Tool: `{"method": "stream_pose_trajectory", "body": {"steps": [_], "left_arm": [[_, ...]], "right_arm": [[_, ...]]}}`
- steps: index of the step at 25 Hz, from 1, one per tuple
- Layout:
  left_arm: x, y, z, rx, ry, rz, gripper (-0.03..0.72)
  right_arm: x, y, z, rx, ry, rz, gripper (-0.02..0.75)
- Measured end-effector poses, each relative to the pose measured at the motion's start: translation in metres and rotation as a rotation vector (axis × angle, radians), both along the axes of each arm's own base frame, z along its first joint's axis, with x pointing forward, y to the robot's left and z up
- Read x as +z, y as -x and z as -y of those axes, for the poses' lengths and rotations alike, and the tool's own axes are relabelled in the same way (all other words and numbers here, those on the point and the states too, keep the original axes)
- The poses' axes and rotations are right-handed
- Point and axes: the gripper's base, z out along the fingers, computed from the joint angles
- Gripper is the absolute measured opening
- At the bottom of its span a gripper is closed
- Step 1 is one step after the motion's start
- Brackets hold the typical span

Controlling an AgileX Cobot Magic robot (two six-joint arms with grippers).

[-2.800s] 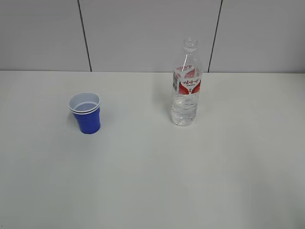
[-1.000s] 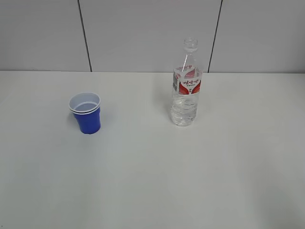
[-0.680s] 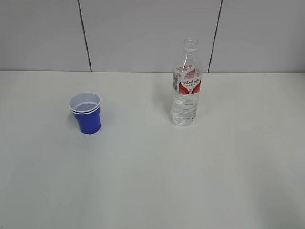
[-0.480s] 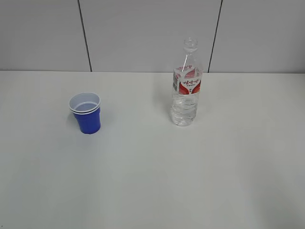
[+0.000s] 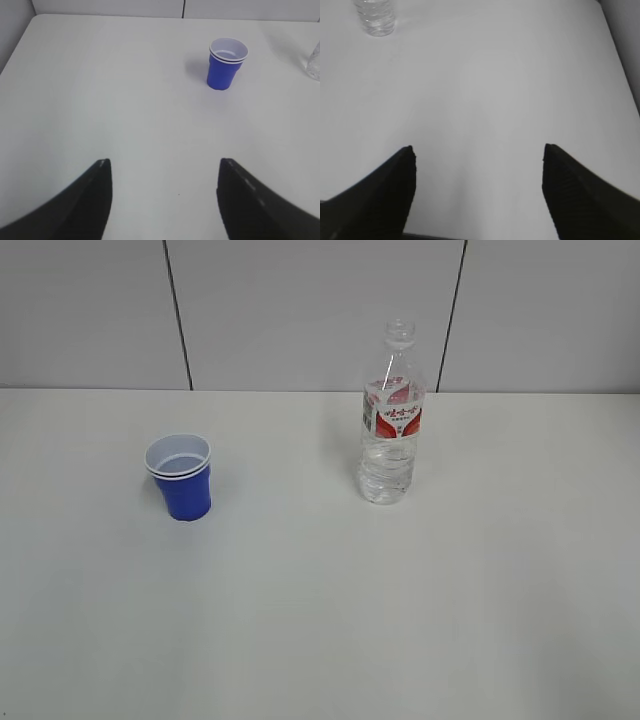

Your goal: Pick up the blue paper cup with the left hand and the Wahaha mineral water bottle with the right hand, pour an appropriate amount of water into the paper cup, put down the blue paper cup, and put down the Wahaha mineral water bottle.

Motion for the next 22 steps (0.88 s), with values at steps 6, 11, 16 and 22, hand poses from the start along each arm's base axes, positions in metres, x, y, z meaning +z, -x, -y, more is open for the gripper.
{"method": "stream_pose_trajectory", "body": {"steps": [6,11,16,22], "left_arm": [[0.0,0.0,0.0,0.0,0.0,0.0,0.494],[0.0,0.0,0.0,0.0,0.0,0.0,0.491],[0.0,0.0,0.0,0.0,0.0,0.0,0.48],[0.0,0.0,0.0,0.0,0.0,0.0,0.48]], "right_arm": [[-0.0001,0.0,-0.001,0.016,0.006,-0.002,0.587],[-0.0001,0.0,-0.001,0.017,0.008,-0.002,0.588],[-0.0001,0.0,-0.001,0.017,0.008,-0.002,0.588],[-0.0001,0.0,-0.001,0.017,0.008,-0.002,0.587]]}}
